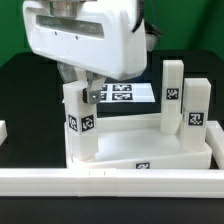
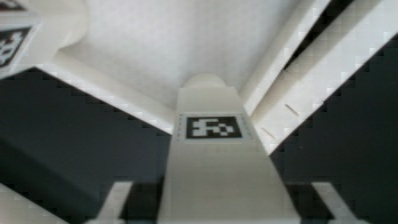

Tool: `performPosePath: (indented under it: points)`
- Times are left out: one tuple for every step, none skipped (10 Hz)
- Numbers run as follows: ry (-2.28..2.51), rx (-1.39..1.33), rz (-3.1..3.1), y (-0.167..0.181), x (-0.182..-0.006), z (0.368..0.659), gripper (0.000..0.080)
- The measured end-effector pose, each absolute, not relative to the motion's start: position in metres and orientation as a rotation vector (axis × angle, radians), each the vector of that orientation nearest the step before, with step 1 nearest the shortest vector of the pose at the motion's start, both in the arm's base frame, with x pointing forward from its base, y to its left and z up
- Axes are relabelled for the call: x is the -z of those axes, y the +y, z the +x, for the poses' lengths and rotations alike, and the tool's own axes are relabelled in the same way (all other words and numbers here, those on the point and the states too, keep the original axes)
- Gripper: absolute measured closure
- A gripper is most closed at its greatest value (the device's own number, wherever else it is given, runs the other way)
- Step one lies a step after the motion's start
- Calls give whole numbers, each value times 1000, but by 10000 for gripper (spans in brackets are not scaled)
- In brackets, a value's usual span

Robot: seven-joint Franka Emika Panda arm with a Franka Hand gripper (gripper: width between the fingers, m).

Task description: Assemble desk

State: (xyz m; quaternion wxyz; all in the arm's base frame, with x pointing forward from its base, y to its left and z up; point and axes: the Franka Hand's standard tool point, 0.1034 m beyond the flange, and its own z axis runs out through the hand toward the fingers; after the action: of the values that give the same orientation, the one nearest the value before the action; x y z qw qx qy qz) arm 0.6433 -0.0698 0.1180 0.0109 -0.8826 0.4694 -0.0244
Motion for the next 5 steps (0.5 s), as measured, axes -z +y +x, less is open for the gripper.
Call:
performPosePath:
  points:
    - [1581,76,-2686,-70,-118,644,509]
    - [1630,75,-2656,-70,-118,644,509]
    - [1683,76,-2622,-69,-118,644,509]
    - [1647,76,-2646,-69,-118,644,433]
    - [1608,76,-2670,-69,-118,644,433]
